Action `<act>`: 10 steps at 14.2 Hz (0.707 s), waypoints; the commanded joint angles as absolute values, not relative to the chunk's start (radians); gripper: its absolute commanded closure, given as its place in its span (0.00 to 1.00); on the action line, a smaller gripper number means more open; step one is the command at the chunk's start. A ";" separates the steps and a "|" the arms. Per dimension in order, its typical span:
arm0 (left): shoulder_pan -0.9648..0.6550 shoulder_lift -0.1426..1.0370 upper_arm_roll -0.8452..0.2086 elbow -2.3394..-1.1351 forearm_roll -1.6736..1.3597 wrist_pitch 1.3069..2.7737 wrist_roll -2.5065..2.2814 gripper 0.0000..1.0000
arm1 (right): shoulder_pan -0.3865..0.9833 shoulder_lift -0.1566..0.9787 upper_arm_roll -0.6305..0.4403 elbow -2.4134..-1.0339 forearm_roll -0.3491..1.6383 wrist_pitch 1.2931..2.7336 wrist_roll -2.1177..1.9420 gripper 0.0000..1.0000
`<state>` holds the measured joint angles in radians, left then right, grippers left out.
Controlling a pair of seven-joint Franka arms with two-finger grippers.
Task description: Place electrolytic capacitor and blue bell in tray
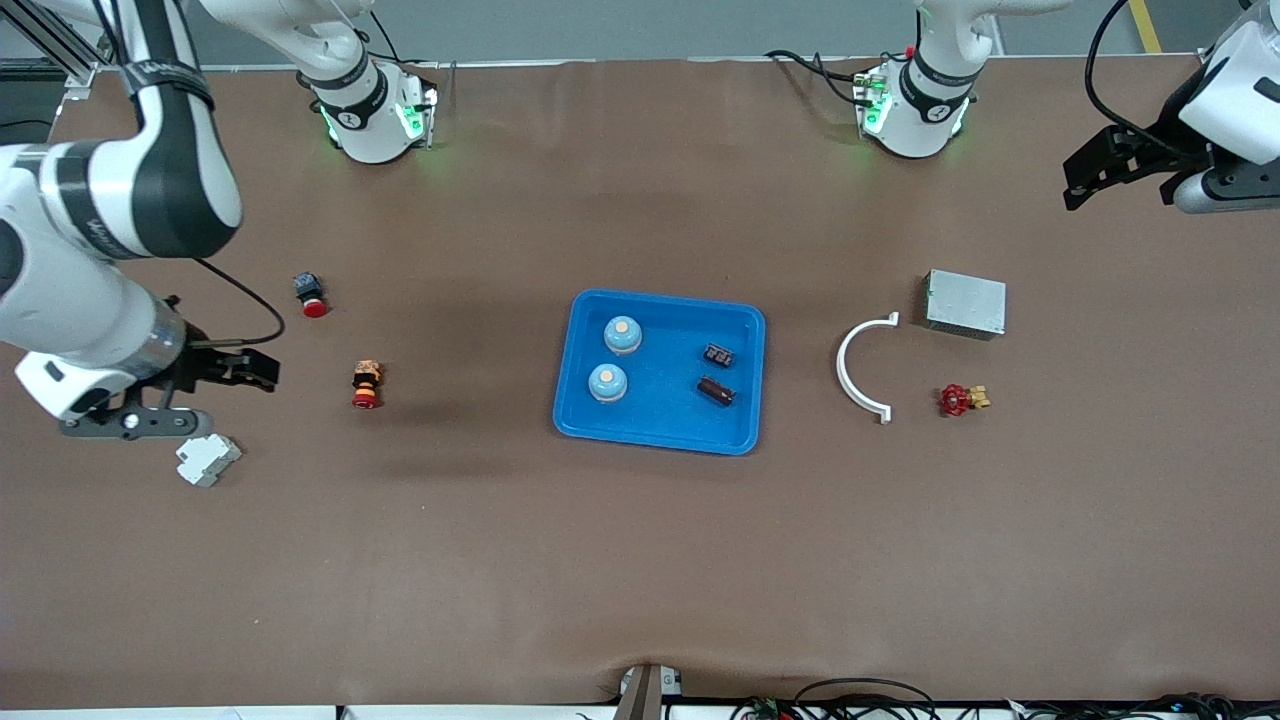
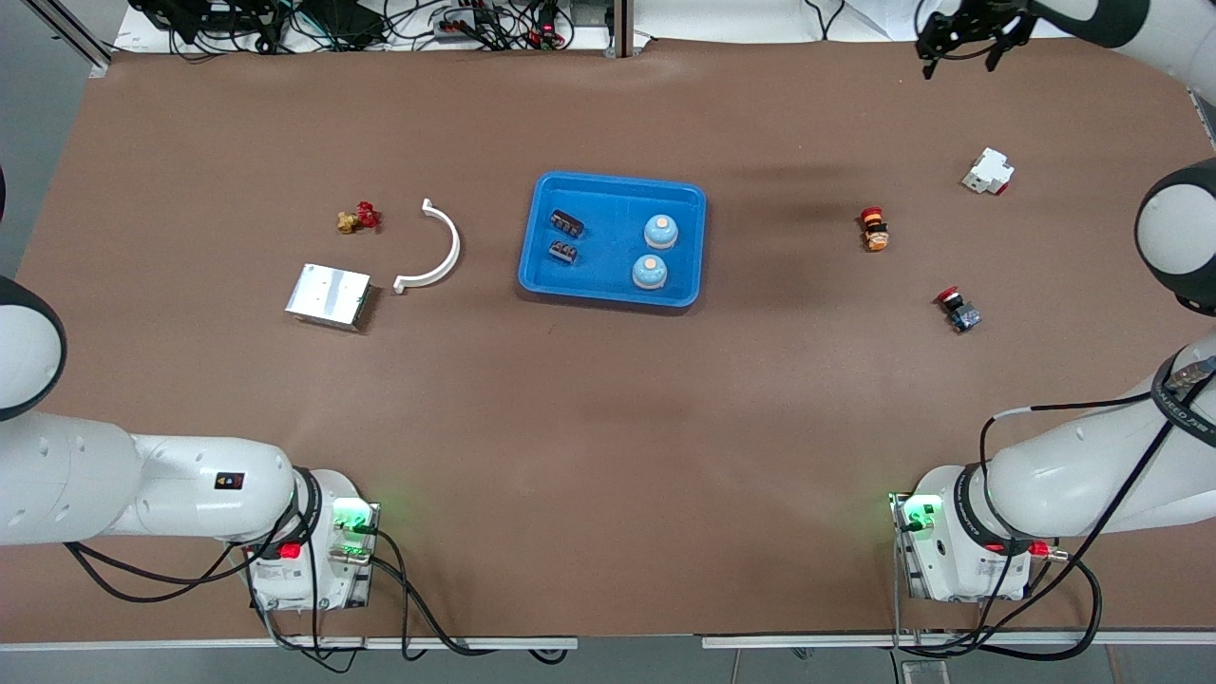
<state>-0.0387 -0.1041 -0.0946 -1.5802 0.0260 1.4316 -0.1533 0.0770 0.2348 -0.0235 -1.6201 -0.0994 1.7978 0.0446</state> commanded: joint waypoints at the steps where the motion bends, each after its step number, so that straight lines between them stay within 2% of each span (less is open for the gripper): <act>1: -0.037 -0.106 -0.100 -1.568 0.031 1.433 -0.147 0.00 | 0.012 0.158 -0.003 -1.657 -0.097 1.781 0.003 0.00; 3: -0.035 -0.103 -0.100 -1.568 0.031 1.433 -0.146 0.00 | -0.026 0.132 -0.003 -1.657 -0.095 1.755 -0.069 0.00; 6: -0.035 -0.098 -0.100 -1.569 0.032 1.433 -0.143 0.00 | -0.125 0.089 -0.006 -1.655 0.058 1.691 -0.109 0.00; 10: -0.034 -0.091 -0.100 -1.565 0.032 1.434 -0.138 0.00 | -0.138 0.035 -0.005 -1.632 0.063 1.619 -0.101 0.00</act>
